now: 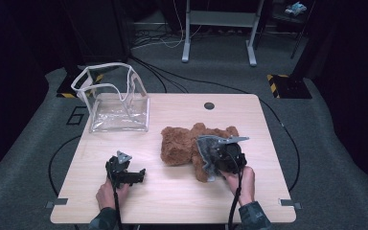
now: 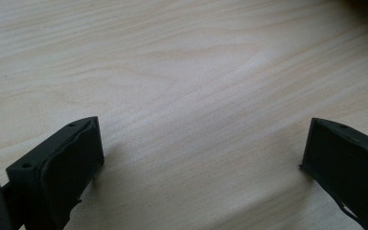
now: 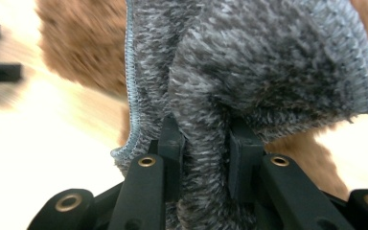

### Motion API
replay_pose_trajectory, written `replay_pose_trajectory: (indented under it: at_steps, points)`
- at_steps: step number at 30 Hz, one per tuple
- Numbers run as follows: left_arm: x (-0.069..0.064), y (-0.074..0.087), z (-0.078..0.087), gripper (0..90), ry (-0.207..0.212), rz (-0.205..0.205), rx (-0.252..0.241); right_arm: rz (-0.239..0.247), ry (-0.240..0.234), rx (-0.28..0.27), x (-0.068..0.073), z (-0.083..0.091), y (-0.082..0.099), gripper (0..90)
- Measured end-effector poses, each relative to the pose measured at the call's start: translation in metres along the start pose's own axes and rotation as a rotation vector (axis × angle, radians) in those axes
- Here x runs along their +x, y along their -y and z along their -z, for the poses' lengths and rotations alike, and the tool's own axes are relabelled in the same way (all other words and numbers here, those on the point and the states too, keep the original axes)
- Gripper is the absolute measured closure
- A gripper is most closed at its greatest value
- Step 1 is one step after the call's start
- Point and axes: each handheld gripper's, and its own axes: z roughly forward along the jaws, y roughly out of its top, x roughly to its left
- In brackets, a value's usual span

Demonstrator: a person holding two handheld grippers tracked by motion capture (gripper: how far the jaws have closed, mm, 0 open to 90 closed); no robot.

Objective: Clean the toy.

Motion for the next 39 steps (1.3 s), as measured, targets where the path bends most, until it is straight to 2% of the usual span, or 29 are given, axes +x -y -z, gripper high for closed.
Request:
replay_pose_trajectory:
  at_steps: [3,7,11,15,17,21,23,26,30,31,35,39]
  points:
    - [0.0,0.0,0.0,0.0,0.0,0.0,0.0,0.014,-0.004,-0.008,0.007,-0.003,-0.009,71.6]
    - [0.0,0.0,0.0,0.0,0.0,0.0,0.0,0.035,-0.019,0.005,0.015,-0.018,-0.017,71.3]
    - [0.0,0.0,0.0,0.0,0.0,0.0,0.0,0.034,-0.03,0.029,0.019,-0.031,-0.018,71.2]
    - [0.0,0.0,0.0,0.0,0.0,0.001,0.0,0.047,-0.025,0.059,0.024,-0.032,-0.014,71.2]
    - [0.0,0.0,0.0,0.0,0.0,0.0,0.0,0.075,-0.026,0.083,0.027,-0.032,-0.008,71.3]
    - [0.0,0.0,0.0,0.0,0.0,0.0,0.0,0.086,-0.023,0.111,0.033,-0.033,0.005,71.4]
    - [0.0,0.0,0.0,0.0,0.0,0.001,0.0,0.096,-0.033,0.135,0.034,-0.033,0.012,71.5]
    - [0.0,0.0,0.0,0.0,0.0,0.0,0.0,0.112,-0.024,0.173,0.037,-0.035,0.023,71.6]
    - [0.0,0.0,0.0,0.0,0.0,0.0,0.0,0.113,-0.018,0.227,0.033,-0.04,0.041,71.5]
    - [0.0,0.0,0.0,0.0,0.0,0.0,0.0,0.098,-0.016,0.238,0.032,-0.04,0.044,71.5]
    - [0.0,0.0,0.0,0.0,0.0,0.001,-0.001,0.09,-0.03,0.216,0.026,-0.028,0.041,71.5]
    - [0.0,0.0,0.0,0.0,0.0,0.0,0.0,0.106,-0.027,0.115,0.031,-0.009,0.019,71.5]
